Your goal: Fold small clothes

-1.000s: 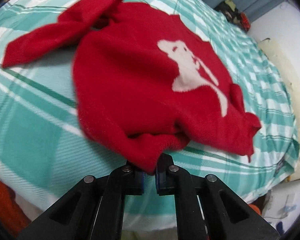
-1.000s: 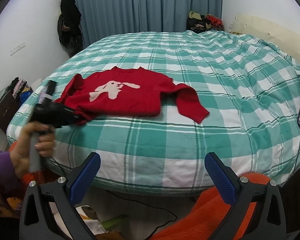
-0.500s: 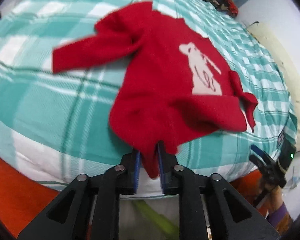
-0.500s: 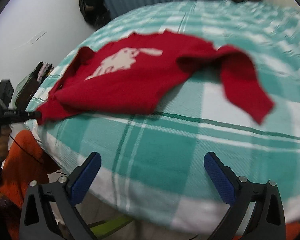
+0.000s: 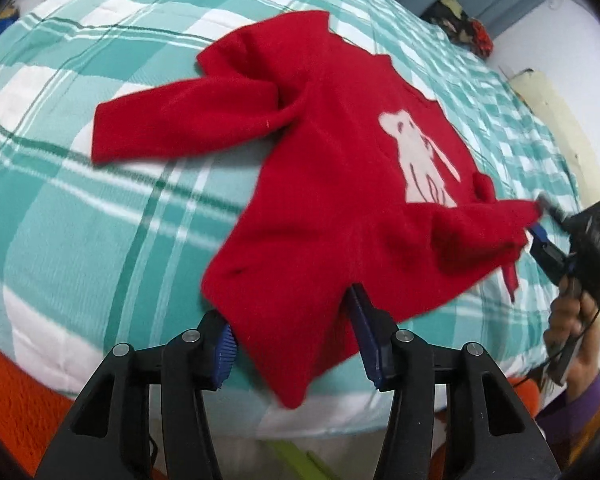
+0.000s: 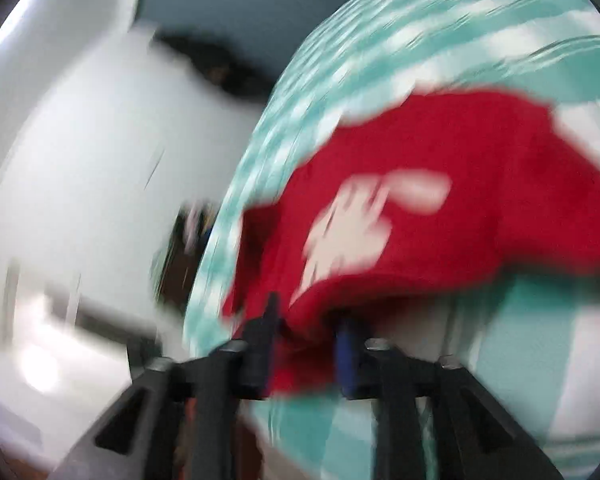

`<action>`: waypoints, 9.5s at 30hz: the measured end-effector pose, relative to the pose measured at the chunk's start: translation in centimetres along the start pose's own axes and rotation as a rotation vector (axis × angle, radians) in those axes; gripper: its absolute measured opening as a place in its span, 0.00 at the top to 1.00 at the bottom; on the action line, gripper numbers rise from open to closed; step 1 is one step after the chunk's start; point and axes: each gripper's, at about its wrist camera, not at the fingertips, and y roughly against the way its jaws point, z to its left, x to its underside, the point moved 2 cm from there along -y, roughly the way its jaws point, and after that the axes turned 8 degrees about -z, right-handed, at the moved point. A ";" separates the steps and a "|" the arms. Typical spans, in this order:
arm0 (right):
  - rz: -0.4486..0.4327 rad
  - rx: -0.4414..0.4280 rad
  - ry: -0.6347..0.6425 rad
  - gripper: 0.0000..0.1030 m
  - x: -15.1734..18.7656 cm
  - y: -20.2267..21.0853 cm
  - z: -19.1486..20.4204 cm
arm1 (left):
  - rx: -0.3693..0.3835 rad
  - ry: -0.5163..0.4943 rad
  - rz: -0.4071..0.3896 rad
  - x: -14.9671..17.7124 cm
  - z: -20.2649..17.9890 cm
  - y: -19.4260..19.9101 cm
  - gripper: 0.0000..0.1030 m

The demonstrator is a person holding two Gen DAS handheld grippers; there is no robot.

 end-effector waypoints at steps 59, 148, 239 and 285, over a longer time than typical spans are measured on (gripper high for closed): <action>0.363 0.271 0.124 0.97 20.4 6.5 -2.3 | -0.010 -0.166 0.172 6.9 1.4 3.2 0.96; -0.102 0.553 -0.080 0.52 5.7 25.0 -18.4 | -0.381 0.012 -0.064 3.6 6.6 3.1 0.28; -0.367 0.989 0.185 0.27 8.4 27.4 -10.5 | -0.447 -0.816 -0.134 -3.4 1.3 1.1 0.15; -0.261 1.047 0.227 0.27 7.6 24.1 -11.1 | -0.514 -0.871 -0.068 -7.4 4.0 -3.8 0.27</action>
